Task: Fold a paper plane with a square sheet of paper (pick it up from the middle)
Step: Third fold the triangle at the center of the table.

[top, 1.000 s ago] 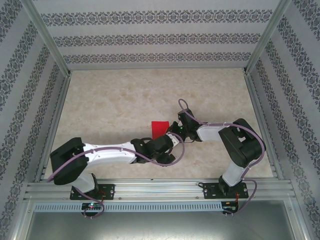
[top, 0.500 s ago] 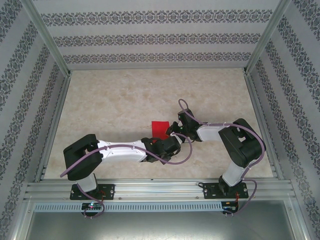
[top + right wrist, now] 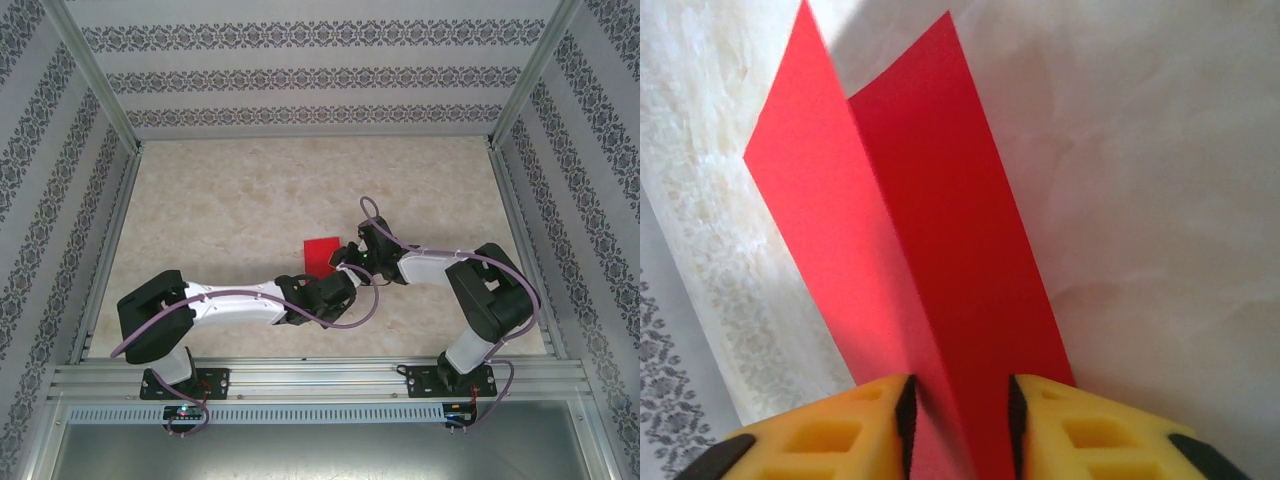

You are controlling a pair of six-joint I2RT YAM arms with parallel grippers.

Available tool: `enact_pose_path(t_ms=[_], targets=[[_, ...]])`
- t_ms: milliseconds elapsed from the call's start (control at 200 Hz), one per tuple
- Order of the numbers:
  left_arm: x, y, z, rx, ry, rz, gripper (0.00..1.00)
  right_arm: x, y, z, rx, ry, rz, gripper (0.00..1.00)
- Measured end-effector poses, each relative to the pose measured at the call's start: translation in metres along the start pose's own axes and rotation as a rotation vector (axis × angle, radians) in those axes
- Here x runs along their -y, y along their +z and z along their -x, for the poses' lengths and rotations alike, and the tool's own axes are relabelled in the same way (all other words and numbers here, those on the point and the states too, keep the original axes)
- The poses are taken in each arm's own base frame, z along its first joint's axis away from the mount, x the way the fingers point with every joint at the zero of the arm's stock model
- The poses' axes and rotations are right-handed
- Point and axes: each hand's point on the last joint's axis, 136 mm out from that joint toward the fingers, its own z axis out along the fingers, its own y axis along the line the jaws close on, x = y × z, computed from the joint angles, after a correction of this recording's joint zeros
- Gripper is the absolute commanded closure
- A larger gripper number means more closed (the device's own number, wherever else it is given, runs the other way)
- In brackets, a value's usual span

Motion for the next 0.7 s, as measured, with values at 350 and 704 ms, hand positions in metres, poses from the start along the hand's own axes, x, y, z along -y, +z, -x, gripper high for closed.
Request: enact_pose_path(t_ms=[350,704], targets=[[-0.015,-0.004,-0.016,0.000,-0.176,-0.195,1.00,0.000,-0.038,0.019,0.095,-0.065,-0.037,0.66],[-0.032,-0.011,-0.021,0.035,-0.392,-0.401,1.00,-0.043,-0.030,0.016,0.052,-0.211,0.020,0.81]])
